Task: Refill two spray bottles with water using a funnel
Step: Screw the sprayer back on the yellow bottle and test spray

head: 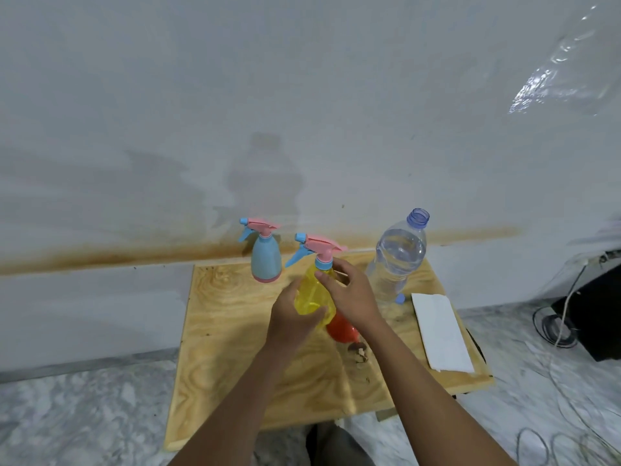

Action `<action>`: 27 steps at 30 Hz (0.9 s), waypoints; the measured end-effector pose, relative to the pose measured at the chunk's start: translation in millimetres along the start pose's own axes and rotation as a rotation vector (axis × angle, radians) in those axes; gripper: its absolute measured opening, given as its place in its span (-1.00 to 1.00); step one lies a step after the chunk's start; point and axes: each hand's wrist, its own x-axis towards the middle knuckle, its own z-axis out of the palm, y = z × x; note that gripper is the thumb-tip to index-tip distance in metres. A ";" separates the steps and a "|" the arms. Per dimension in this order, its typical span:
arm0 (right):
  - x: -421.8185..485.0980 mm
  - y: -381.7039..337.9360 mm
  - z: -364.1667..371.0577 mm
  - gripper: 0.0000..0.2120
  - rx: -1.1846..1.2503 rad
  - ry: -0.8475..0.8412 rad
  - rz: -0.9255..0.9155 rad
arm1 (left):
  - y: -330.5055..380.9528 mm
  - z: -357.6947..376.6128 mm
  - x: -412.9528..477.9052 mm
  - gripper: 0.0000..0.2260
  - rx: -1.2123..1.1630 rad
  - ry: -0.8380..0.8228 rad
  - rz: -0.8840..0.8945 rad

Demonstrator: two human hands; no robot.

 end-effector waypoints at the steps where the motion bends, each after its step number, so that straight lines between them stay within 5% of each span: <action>1: 9.3 3.4 1.6 -0.67 -0.007 -0.004 -0.002 | 1.5 2.8 8.9 -0.34 0.037 0.023 0.009; 8: 87.9 38.7 13.5 -0.65 -0.105 -0.026 0.007 | -11.4 26.4 85.6 -0.34 0.215 0.127 -0.024; 27: 141.7 72.8 36.4 -0.63 -0.080 -0.074 0.083 | -60.8 51.2 142.1 -0.63 0.110 0.214 -0.020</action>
